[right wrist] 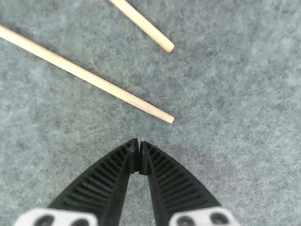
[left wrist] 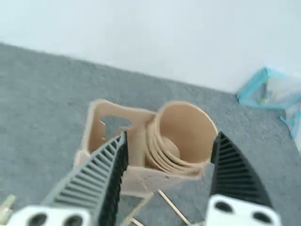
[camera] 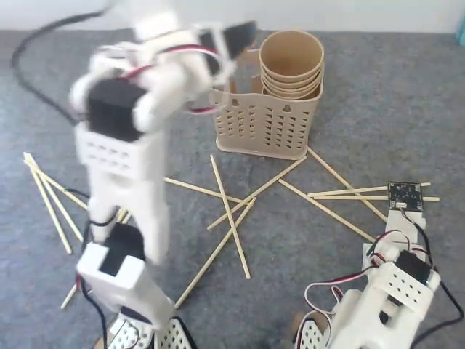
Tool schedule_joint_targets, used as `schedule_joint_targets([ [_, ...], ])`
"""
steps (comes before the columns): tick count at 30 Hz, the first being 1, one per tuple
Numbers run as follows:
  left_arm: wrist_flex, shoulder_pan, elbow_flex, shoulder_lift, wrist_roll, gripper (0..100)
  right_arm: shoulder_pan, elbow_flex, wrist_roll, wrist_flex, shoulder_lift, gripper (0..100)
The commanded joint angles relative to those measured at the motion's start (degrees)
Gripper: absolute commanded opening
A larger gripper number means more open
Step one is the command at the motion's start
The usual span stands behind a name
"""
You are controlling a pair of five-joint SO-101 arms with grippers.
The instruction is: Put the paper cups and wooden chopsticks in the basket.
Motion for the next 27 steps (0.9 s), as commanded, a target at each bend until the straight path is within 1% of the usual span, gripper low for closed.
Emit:
schedule_joint_targets([
  [1, 2.55, -9.67, 4.62, -5.19, -4.4, 24, -0.48, -0.26, 0.97, -0.13, -1.45, 0.8],
  [4, 2.55, -14.59, 16.22, -11.16, -8.18, 23, -0.48, -0.35, 0.97, 0.04, -1.45, 0.8],
  [6, 2.37, -17.58, 25.8, -16.7, -11.69, 23, -0.48, -0.53, 0.62, 0.04, -1.45, 0.8],
  [9, 1.49, -21.1, 38.99, -25.76, -15.03, 23, -0.57, -0.97, 0.53, 0.13, -1.45, 0.8],
  [15, -1.85, -28.48, 60.09, -42.9, -21.54, 23, -0.66, -7.12, 1.14, 3.74, -1.45, 0.8],
  [17, -3.25, -30.59, 68.18, -48.0, -23.47, 23, -0.66, -10.2, 4.48, 4.7, -1.45, 0.9],
  [19, -6.07, -32.62, 76.88, -52.22, -25.58, 23, -1.36, -13.63, 9.05, 7.6, -1.36, 0.9],
  [20, -8.09, -33.76, 81.19, -54.07, -26.55, 23, -1.89, -15.65, 9.93, 9.27, -1.27, 0.9],
  [25, -20.66, -38.86, 104.04, -60.57, -28.22, 23, -2.68, -26.46, 9.76, 15.08, -0.75, 1.5],
  [27, -25.67, -39.65, 112.84, -62.07, -28.84, 23, -4.0, -29.8, 9.76, 16.4, -0.75, 5.1],
])
